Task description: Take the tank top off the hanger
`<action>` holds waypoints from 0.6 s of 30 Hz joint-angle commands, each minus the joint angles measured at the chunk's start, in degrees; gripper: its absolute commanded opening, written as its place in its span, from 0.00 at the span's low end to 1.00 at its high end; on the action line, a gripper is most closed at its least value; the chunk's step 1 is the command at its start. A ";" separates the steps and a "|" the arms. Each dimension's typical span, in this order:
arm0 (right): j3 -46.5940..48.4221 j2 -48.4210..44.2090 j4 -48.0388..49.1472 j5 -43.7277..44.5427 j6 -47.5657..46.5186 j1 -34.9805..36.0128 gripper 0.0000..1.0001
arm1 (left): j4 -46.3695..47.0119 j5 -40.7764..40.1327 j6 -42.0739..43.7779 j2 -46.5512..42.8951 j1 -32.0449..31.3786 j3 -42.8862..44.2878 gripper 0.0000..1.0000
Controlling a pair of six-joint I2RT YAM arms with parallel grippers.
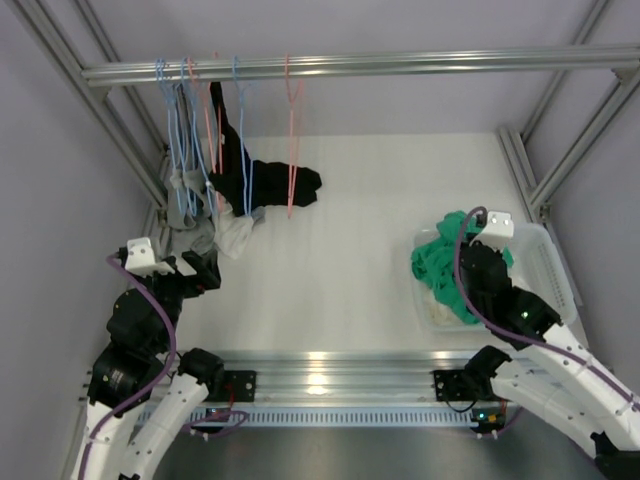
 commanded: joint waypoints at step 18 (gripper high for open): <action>-6.58 9.61 2.48 -9.04 19.91 -17.41 0.00 | 3.33 2.68 0.71 -0.96 0.00 -0.40 0.99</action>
